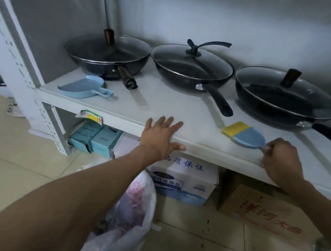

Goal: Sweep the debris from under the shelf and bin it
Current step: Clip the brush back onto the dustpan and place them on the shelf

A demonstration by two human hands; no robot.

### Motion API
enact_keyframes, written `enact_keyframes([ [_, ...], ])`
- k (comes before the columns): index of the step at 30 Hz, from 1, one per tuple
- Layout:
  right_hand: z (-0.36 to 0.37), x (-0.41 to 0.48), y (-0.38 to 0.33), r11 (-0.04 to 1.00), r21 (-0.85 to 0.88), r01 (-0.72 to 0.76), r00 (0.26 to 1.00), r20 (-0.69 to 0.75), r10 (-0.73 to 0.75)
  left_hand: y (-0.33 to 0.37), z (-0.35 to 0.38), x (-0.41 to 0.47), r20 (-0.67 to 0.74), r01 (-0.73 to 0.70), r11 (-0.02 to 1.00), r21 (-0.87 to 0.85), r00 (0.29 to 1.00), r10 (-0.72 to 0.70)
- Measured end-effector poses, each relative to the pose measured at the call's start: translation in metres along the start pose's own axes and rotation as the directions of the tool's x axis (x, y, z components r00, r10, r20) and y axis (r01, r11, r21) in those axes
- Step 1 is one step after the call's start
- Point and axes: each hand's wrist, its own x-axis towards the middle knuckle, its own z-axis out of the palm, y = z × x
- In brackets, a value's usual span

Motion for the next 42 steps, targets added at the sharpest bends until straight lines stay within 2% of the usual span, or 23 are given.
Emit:
enact_keyframes([
  [3, 0.0, -0.014, -0.019, 0.999, 0.02, 0.042, 0.999, -0.004, -0.042, -0.001, -0.001, -0.002, -0.011, -0.007, 1.0, -0.002, 1.0, 0.007],
  [8, 0.002, -0.047, -0.061, 0.985, 0.152, 0.079, 0.997, -0.013, -0.078, -0.004, 0.002, -0.005, -0.019, -0.013, 0.998, -0.061, 1.0, 0.012],
  [11, 0.009, -0.054, -0.086, 0.973, 0.178, 0.144, 0.989, -0.049, -0.138, -0.009, -0.004, -0.009, -0.041, -0.039, 0.979, -0.202, 0.999, 0.031],
  [13, 0.013, -0.053, -0.103, 0.964, 0.216, 0.157, 0.987, -0.062, -0.147, -0.02, -0.011, -0.014, -0.108, -0.049, 0.946, -0.321, 0.994, 0.015],
  [16, 0.019, -0.051, -0.13, 0.954, 0.247, 0.173, 0.985, -0.064, -0.162, -0.059, -0.027, -0.032, -0.186, -0.003, 0.914, -0.406, 0.979, -0.079],
  [19, 0.028, -0.052, -0.158, 0.948, 0.251, 0.196, 0.981, -0.043, -0.191, -0.107, -0.045, -0.055, -0.204, 0.156, 0.884, -0.442, 0.942, -0.268],
  [22, 0.041, -0.056, -0.19, 0.935, 0.266, 0.235, 0.971, -0.019, -0.239, -0.146, -0.058, -0.062, -0.159, 0.327, 0.684, -0.652, 0.823, -0.545],
  [24, 0.051, -0.058, -0.213, 0.928, 0.273, 0.255, 0.965, -0.008, -0.263, -0.163, -0.066, -0.056, -0.042, 0.392, 0.481, -0.784, 0.739, -0.672],
  [25, 0.056, -0.058, -0.224, 0.925, 0.273, 0.266, 0.961, 0.002, -0.277, -0.169, -0.072, -0.052, 0.042, 0.408, 0.345, -0.845, 0.694, -0.719],
  [28, 0.069, -0.061, -0.259, 0.911, 0.29, 0.294, 0.949, 0.022, -0.313, -0.185, -0.094, -0.045, 0.304, 0.366, -0.099, -0.925, 0.56, -0.77],
  [29, 0.072, -0.062, -0.27, 0.904, 0.304, 0.3, 0.947, 0.022, -0.322, -0.192, -0.1, -0.043, 0.361, 0.352, -0.189, -0.917, 0.526, -0.77],
  [31, 0.076, -0.066, -0.29, 0.889, 0.321, 0.327, 0.936, 0.021, -0.351, -0.211, -0.108, -0.039, 0.395, 0.32, -0.265, -0.91, 0.466, -0.792],
  [33, 0.079, -0.07, -0.308, 0.874, 0.318, 0.368, 0.919, 0.021, -0.395, -0.23, -0.11, -0.034, 0.353, 0.309, -0.231, -0.923, 0.435, -0.829],
  [35, 0.082, -0.074, -0.325, 0.853, 0.319, 0.413, 0.897, 0.018, -0.441, -0.247, -0.108, -0.029, 0.327, 0.358, -0.179, -0.916, 0.412, -0.85],
  [40, 0.096, -0.065, -0.366, 0.812, 0.311, 0.494, 0.86, -0.035, -0.509, -0.276, -0.104, -0.008, 0.272, 0.498, -0.022, -0.867, 0.435, -0.859],
  [42, 0.105, -0.058, -0.378, 0.806, 0.298, 0.512, 0.852, -0.055, -0.521, -0.283, -0.102, 0.001, 0.264, 0.515, 0.001, -0.857, 0.443, -0.857],
])
